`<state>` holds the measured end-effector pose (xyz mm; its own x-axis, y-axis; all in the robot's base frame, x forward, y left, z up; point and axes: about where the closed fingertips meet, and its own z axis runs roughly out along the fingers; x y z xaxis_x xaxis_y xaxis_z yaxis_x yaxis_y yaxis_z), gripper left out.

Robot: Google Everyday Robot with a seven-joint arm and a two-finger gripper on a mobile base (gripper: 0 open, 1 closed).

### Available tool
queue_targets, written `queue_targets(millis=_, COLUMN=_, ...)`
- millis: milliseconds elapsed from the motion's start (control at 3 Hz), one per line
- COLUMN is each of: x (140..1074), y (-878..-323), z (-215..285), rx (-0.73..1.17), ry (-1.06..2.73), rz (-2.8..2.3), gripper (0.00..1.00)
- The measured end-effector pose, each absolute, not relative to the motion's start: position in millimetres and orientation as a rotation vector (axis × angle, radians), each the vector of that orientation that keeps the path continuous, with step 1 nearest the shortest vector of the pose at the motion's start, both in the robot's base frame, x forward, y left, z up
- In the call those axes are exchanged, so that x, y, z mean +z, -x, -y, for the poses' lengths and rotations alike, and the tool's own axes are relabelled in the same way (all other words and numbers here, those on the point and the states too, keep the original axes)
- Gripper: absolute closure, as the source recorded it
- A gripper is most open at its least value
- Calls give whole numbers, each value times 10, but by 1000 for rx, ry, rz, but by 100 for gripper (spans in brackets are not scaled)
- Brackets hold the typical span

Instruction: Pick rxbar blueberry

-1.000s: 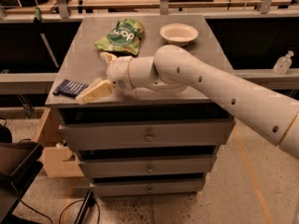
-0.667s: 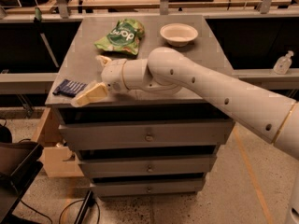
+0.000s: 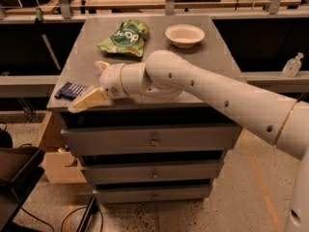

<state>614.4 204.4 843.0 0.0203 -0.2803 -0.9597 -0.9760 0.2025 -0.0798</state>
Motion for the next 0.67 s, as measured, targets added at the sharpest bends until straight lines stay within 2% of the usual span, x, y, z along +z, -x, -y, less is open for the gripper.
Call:
queue_targets(millis=333, x=8364, y=-6136, z=-2062, rx=864, ry=1266, rz=-1495, gripper=18)
queue_targets(millis=667, x=8303, y=-6109, z=-2071, rx=859, ry=1270, rz=-1519, gripper=40)
